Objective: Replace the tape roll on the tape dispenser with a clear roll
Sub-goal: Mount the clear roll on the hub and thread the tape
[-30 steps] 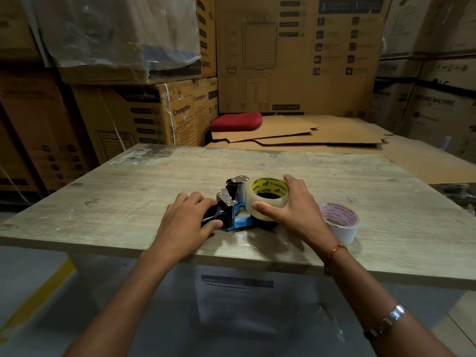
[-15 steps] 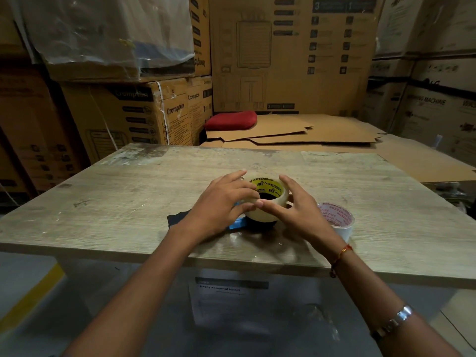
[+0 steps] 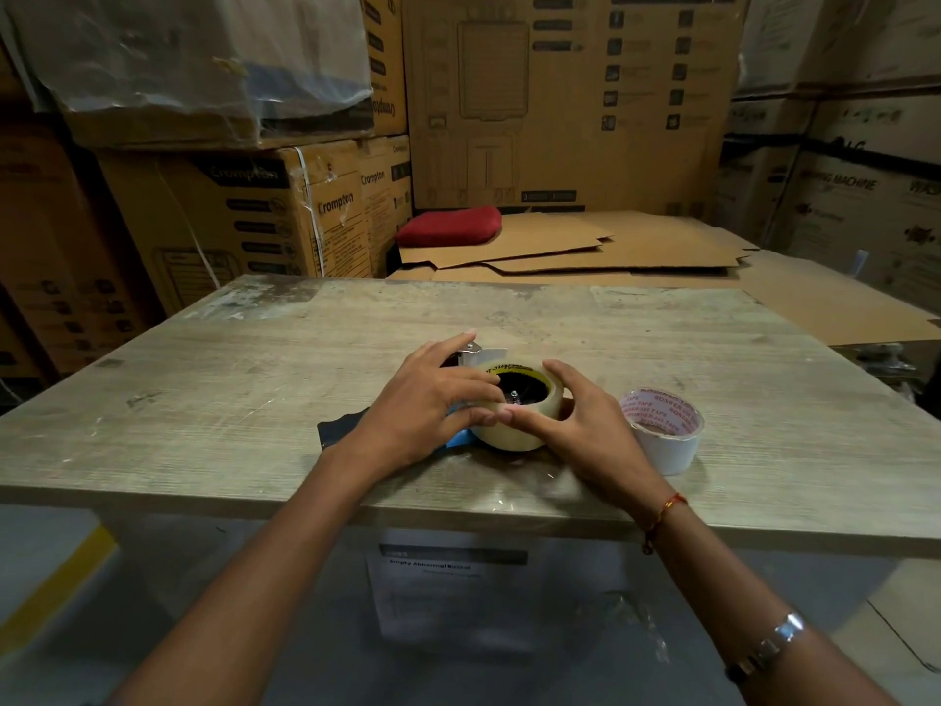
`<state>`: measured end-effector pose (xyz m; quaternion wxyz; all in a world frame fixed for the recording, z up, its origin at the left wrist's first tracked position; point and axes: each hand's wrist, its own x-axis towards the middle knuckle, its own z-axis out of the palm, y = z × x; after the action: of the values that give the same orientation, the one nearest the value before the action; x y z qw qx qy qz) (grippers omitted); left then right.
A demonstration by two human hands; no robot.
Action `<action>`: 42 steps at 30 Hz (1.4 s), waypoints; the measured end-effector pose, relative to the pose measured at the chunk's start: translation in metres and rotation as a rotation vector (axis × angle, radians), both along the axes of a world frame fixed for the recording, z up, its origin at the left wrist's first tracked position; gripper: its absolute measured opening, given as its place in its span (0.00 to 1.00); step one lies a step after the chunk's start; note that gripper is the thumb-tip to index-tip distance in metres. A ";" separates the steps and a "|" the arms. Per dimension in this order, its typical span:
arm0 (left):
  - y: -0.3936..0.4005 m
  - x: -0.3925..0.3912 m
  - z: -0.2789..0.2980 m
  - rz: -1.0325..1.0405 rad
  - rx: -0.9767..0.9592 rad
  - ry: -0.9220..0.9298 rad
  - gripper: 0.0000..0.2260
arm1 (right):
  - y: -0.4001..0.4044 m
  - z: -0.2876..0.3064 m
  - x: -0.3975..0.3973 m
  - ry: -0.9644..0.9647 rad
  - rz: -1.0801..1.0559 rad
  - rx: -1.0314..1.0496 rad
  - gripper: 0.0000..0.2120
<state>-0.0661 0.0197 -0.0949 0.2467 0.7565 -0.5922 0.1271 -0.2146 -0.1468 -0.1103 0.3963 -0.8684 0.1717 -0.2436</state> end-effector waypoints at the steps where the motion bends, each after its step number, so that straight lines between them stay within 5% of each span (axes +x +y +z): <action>1: 0.000 -0.001 0.000 0.007 0.000 0.000 0.13 | 0.001 -0.002 0.000 0.006 0.000 -0.004 0.59; 14: 0.001 -0.011 0.001 0.060 0.037 0.002 0.17 | 0.003 -0.006 -0.004 0.010 0.011 -0.010 0.49; 18: 0.010 -0.012 0.005 0.115 0.150 -0.008 0.32 | 0.010 -0.005 -0.006 -0.007 0.023 -0.019 0.40; 22: 0.028 -0.008 0.011 0.352 0.124 0.002 0.38 | 0.013 -0.010 -0.004 -0.011 -0.061 -0.202 0.42; 26: 0.053 -0.003 0.014 0.425 0.170 0.306 0.42 | 0.018 -0.014 -0.006 -0.056 -0.128 -0.491 0.39; 33: 0.074 -0.020 0.028 0.435 0.245 0.427 0.26 | 0.020 -0.020 -0.004 -0.139 -0.125 -0.718 0.19; 42: 0.066 -0.053 0.030 0.240 0.169 0.613 0.13 | 0.014 -0.010 -0.003 -0.169 -0.087 -0.296 0.16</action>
<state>-0.1188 0.0860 -0.0651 0.3331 0.8416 -0.4055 -0.1277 -0.2174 -0.1327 -0.1201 0.2663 -0.8854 0.1375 -0.3553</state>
